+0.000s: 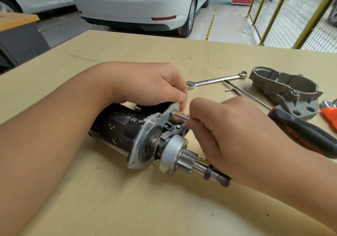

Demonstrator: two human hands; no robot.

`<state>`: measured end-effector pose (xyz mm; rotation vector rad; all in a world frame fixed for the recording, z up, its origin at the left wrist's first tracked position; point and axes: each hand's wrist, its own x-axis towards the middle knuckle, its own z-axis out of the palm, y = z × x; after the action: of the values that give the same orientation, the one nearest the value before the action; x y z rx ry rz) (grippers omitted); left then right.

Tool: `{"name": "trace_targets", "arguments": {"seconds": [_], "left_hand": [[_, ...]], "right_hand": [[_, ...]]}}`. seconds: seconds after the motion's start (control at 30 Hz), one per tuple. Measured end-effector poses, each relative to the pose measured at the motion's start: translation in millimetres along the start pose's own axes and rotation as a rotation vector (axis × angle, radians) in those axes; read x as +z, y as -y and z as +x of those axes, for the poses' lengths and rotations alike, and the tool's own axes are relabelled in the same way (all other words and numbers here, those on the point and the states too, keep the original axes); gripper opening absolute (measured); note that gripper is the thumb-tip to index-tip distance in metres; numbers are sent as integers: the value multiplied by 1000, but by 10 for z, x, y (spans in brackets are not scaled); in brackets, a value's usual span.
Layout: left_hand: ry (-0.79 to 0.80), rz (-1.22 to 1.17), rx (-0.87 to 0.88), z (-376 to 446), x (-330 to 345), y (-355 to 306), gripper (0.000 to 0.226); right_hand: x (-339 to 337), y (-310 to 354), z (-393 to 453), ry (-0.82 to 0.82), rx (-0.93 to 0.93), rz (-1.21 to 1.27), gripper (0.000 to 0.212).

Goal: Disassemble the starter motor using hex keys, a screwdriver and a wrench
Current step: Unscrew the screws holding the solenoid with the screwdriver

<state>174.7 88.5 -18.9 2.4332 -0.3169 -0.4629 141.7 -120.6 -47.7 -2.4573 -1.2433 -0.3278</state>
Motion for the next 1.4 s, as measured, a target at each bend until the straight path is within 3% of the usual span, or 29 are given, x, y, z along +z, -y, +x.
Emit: {"name": "trace_targets", "arguments": {"seconds": [0.03,0.17,0.23,0.33,0.4,0.77,0.97,1.07,1.23,1.33,1.4], "left_hand": [[-4,-3,-4,6,-2,1,36],[-14,15,-5,25,2,14,35],[-10,18,31,7,5,16,31],[-27,-44,152,-75,6,-22,22],[-12,-90,218,-121,10,-37,25],[63,-47,382,-145,31,-28,12],[84,-37,365,-118,48,-55,8],[76,-51,352,-141,43,-40,11],[58,-36,340,-158,37,-29,12],[57,-45,338,-169,26,-10,13],[53,-44,336,-181,7,14,11]], "right_hand": [[1,-12,-8,2,-27,-26,10],[-2,-49,-16,35,-96,-144,53],[-26,-47,-18,41,-93,-192,46],[-48,-29,-21,32,-57,-252,13],[-36,-17,-24,24,-8,-232,12],[48,-2,-12,-118,288,346,31],[-70,-22,60,-55,558,797,32],[-290,-163,-7,49,628,789,49],[-501,-340,-232,536,835,833,76],[-505,-376,-225,667,873,940,74],[-492,-380,-211,665,879,1047,65]]}}
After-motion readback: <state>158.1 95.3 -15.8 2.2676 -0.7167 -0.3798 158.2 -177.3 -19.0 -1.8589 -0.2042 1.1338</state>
